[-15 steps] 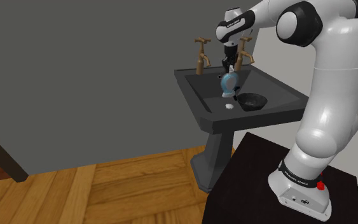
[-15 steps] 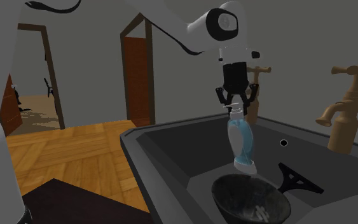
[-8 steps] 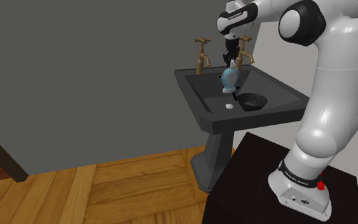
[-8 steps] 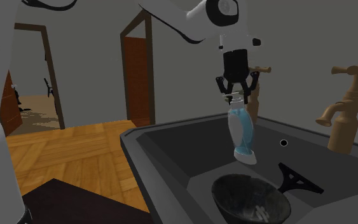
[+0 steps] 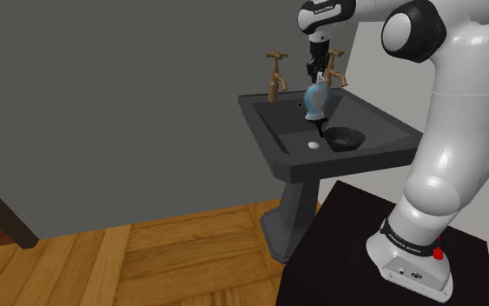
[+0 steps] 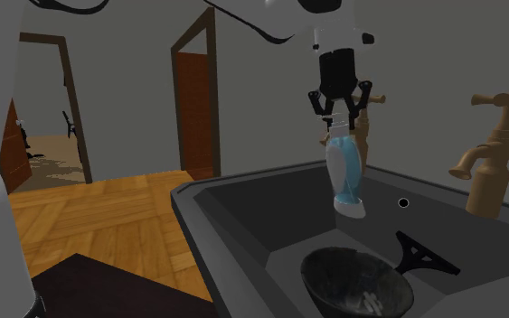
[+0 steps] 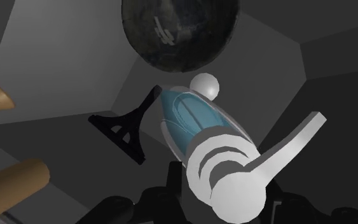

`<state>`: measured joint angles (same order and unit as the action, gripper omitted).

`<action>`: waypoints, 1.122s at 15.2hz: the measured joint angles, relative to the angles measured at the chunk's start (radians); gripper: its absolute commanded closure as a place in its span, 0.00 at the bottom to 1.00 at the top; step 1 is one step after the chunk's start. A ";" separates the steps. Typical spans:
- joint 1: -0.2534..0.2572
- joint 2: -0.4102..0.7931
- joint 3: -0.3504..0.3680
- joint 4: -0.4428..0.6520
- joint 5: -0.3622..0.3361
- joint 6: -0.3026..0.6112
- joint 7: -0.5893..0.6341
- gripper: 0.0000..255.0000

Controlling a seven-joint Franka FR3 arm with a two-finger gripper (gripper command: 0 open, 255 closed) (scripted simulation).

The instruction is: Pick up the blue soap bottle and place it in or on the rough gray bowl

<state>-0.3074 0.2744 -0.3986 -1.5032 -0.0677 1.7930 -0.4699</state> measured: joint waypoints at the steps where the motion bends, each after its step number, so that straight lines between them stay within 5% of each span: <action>1: 0.000 -0.001 0.000 0.013 0.000 -0.014 -0.001 1.00; 17: -0.074 -0.213 -0.077 -0.016 -0.068 -0.155 -0.173 1.00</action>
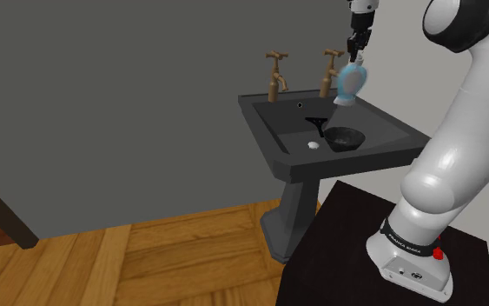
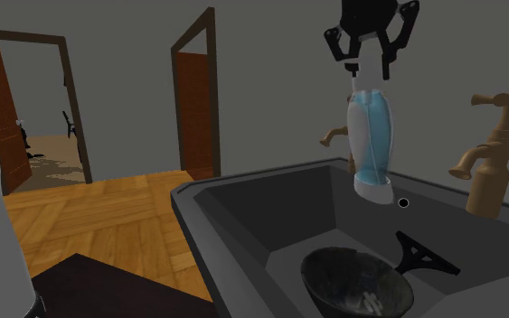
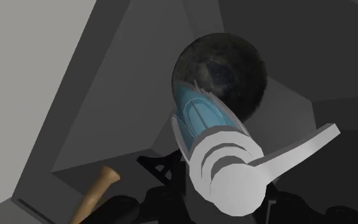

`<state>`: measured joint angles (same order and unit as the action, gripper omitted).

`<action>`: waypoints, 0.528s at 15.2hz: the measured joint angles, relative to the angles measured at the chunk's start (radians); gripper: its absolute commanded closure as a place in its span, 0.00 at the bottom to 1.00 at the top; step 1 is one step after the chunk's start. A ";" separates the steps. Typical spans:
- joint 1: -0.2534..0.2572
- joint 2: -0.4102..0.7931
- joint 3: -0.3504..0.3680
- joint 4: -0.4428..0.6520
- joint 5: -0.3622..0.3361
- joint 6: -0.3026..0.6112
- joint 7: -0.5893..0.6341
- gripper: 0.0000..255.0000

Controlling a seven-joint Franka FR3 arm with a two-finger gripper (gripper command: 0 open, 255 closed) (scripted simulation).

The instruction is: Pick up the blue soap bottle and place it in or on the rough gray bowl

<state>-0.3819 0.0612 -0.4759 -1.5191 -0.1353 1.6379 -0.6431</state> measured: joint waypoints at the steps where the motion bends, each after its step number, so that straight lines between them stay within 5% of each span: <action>1: -0.005 -0.023 -0.005 -0.015 -0.010 -0.004 -0.012 1.00; 8: -0.010 -0.060 -0.011 -0.111 -0.027 0.059 -0.014 1.00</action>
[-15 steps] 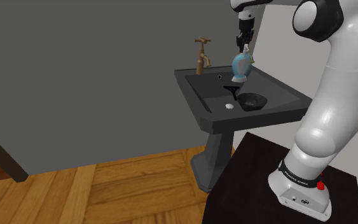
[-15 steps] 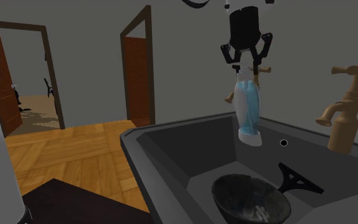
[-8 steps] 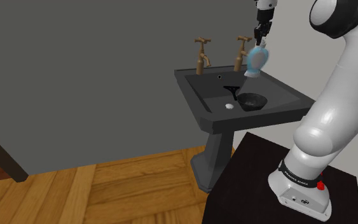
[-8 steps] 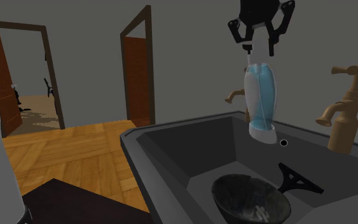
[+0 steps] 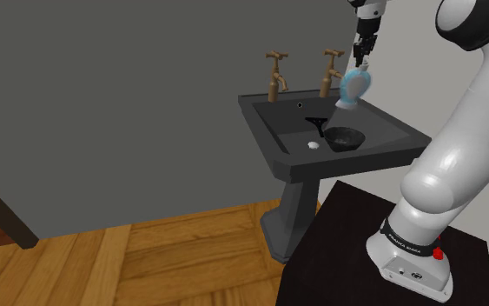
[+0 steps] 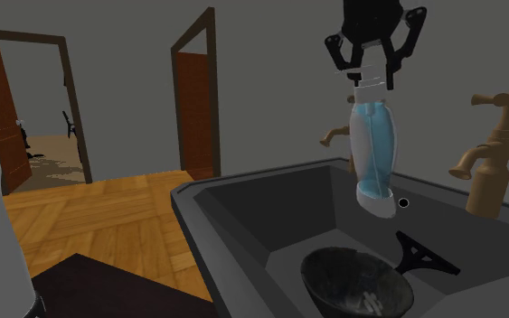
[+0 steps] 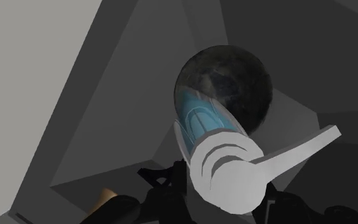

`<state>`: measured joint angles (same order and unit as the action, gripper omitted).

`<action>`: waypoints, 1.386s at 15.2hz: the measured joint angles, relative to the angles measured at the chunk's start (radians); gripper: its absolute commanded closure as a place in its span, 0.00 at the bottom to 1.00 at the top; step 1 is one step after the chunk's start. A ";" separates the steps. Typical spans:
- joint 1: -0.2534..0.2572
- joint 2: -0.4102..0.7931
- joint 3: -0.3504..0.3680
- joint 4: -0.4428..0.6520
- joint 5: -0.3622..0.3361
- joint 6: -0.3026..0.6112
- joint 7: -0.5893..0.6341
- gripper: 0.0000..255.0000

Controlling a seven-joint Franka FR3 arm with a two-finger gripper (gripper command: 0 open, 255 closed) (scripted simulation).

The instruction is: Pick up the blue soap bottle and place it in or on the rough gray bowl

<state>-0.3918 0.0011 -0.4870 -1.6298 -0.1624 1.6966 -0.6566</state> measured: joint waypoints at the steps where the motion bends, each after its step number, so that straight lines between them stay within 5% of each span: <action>1: 0.000 -0.001 0.000 -0.016 -0.001 0.015 0.003 1.00; 21: -0.004 -0.001 -0.004 -0.280 -0.013 0.277 0.040 1.00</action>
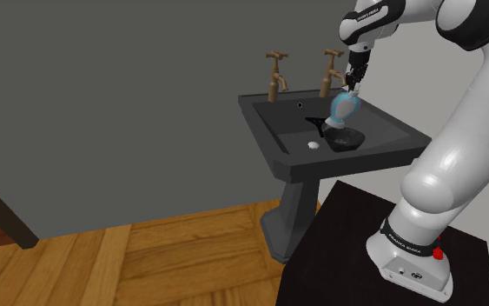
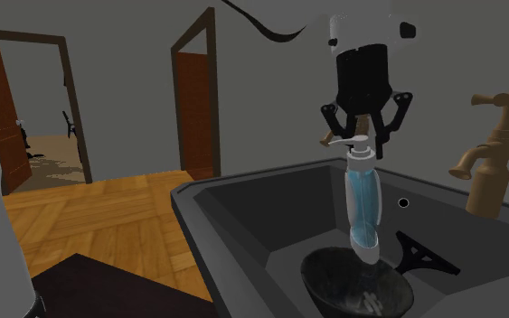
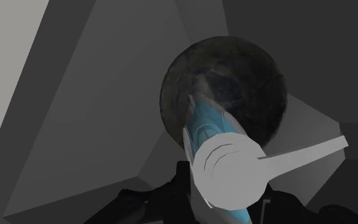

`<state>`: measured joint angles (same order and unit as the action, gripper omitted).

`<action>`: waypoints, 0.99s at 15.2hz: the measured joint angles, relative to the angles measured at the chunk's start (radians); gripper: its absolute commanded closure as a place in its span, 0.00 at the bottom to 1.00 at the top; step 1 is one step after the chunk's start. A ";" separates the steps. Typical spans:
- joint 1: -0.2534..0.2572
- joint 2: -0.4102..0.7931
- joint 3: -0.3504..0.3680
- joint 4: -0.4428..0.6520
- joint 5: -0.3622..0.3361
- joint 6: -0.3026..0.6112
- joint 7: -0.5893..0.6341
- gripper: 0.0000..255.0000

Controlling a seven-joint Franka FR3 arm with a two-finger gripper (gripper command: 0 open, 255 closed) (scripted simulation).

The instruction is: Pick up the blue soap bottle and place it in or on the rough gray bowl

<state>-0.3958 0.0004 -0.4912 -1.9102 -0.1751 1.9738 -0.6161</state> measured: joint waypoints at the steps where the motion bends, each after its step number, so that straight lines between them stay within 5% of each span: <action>1: 0.000 0.001 0.000 -0.014 0.000 0.014 0.002 1.00; 9: -0.001 0.008 -0.001 -0.040 0.000 0.047 0.006 1.00; 10: -0.001 0.008 -0.001 -0.041 0.000 0.047 0.006 0.00; 15: -0.001 0.007 -0.001 -0.040 0.000 0.048 0.006 0.00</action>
<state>-0.3967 0.0078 -0.4921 -1.9506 -0.1747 2.0214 -0.6104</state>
